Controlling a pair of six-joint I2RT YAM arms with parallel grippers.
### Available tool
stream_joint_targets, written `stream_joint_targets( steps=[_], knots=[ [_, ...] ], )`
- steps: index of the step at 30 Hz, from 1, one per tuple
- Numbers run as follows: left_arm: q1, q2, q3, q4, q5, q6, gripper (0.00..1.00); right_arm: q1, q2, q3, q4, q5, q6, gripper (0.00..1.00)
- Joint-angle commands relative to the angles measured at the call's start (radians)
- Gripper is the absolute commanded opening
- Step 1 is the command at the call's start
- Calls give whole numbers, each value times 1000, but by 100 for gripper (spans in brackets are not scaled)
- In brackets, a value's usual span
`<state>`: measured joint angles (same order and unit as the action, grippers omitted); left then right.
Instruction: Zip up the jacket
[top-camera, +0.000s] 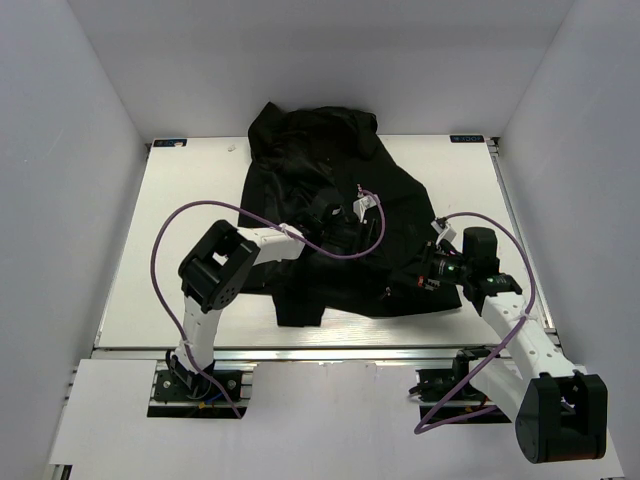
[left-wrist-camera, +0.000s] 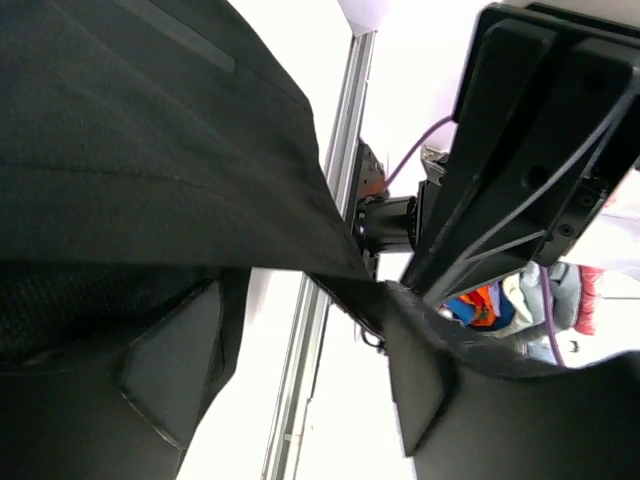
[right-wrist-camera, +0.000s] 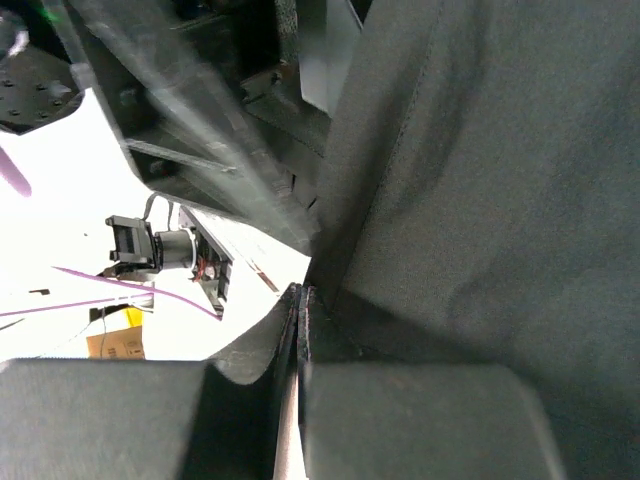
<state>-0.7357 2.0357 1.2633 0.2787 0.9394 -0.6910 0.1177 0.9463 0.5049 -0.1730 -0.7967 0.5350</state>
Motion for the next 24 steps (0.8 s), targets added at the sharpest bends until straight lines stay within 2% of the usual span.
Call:
stream_joint_targets(
  steps=[1,4,8,13,14,17,18,19,20,24],
  knots=[
    [-7,12,30,56,39,-32,71,-6,-27,4,33,-55,10,0],
    [-11,12,38,20,15,-5,63,-10,-37,9,27,-49,11,0],
    [-11,-5,7,62,12,-16,61,-15,-40,17,27,-56,16,0],
    [-22,21,11,204,56,-97,64,-16,-30,11,32,-68,23,0],
    [-24,26,18,206,59,-97,61,-15,-29,14,29,-61,22,0],
    [-27,44,38,217,79,-102,38,-16,-29,23,-2,-27,13,0],
    [-27,46,41,220,82,-102,29,-21,-29,23,-16,-21,10,0],
    [-27,47,42,206,76,-102,7,-24,-30,24,-17,-16,10,0],
    [-25,49,44,191,69,-96,0,-27,-30,24,-19,-19,8,0],
    [-27,43,35,174,41,-87,0,-38,-30,30,-40,13,8,0]
  ],
)
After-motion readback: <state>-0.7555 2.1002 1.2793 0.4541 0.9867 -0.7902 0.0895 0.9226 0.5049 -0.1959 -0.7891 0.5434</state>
